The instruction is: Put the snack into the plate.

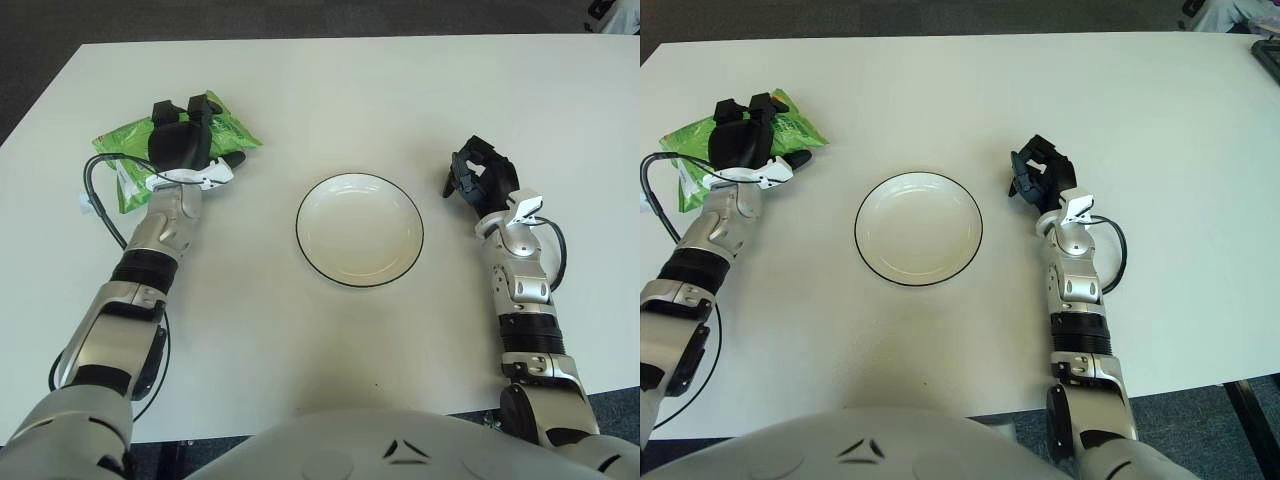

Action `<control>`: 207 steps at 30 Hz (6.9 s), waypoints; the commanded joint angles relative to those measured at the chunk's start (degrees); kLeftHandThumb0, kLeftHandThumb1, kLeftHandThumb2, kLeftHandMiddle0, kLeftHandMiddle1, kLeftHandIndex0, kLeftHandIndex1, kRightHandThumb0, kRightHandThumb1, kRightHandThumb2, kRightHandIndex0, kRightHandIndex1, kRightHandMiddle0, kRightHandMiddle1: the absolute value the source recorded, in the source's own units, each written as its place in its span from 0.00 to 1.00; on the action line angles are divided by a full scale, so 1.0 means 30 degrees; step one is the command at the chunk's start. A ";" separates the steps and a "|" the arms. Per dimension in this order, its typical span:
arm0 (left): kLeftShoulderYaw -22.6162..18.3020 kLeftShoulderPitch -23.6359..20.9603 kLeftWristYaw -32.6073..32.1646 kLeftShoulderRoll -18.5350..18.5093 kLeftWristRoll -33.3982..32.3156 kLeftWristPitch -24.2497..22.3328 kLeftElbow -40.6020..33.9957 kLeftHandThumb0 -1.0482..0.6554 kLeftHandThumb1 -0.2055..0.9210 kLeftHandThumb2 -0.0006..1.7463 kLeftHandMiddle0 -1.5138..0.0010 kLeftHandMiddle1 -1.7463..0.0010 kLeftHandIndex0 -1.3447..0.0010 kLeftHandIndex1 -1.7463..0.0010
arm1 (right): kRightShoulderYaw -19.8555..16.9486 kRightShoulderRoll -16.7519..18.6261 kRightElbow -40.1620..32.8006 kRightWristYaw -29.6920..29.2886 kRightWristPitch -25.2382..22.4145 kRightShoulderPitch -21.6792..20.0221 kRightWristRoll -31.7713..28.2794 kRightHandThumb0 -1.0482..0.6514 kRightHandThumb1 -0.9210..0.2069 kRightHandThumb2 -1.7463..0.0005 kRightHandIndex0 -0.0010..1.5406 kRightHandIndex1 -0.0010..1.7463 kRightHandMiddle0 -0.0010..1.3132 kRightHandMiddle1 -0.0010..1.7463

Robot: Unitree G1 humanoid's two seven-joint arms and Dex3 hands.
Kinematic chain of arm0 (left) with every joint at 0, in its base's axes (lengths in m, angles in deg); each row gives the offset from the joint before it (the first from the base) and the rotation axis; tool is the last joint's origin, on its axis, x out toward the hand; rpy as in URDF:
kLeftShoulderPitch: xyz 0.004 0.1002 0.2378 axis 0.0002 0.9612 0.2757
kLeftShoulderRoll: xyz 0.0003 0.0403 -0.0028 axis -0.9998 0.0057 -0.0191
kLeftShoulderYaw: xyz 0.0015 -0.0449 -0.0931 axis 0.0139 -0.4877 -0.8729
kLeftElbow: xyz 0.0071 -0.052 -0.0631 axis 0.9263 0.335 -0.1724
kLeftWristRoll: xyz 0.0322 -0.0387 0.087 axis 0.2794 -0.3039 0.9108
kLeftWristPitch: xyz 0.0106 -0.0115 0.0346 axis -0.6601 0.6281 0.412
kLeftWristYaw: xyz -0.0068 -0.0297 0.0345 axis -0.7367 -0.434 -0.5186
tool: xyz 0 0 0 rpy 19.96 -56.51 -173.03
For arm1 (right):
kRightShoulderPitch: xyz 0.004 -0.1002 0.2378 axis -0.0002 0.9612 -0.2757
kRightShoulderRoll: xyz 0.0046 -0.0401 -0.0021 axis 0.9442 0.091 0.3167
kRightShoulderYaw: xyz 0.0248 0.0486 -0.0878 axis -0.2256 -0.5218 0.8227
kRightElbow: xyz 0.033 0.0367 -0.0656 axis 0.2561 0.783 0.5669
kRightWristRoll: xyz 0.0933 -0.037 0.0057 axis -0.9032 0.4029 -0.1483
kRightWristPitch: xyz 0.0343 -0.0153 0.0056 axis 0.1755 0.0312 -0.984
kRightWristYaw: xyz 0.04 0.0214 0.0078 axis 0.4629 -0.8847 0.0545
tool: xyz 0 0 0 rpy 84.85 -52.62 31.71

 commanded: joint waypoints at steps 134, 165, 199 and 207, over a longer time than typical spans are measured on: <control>0.4657 -0.5634 0.8931 0.3050 -0.5270 2.0902 0.4145 0.61 0.60 0.60 0.69 0.01 0.65 0.13 | 0.2550 -0.1069 0.0999 0.0624 -0.1843 0.3153 0.1851 0.36 0.00 0.73 0.57 0.94 0.52 0.78; 0.0647 -0.5196 1.3734 0.4393 -0.5235 2.4350 0.1779 0.61 0.67 0.50 0.65 0.04 0.61 0.24 | 0.2896 -0.1188 0.0652 0.0394 -0.2228 0.3174 0.1888 0.36 0.00 0.73 0.58 0.93 0.52 0.76; -0.3630 -0.4626 1.1737 0.4904 0.4325 2.5748 -0.4394 0.61 0.87 0.22 0.54 0.41 0.60 0.14 | 0.2749 -0.1574 0.0604 0.0970 -0.2792 0.2925 0.1247 0.37 0.00 0.75 0.54 0.95 0.51 0.77; -0.2610 -0.4412 1.2012 0.3745 0.5619 2.3422 -0.7490 0.61 0.97 0.09 0.53 0.46 0.57 0.18 | 0.2765 -0.1581 0.0582 0.1002 -0.2957 0.2868 0.1287 0.36 0.00 0.75 0.53 0.95 0.51 0.77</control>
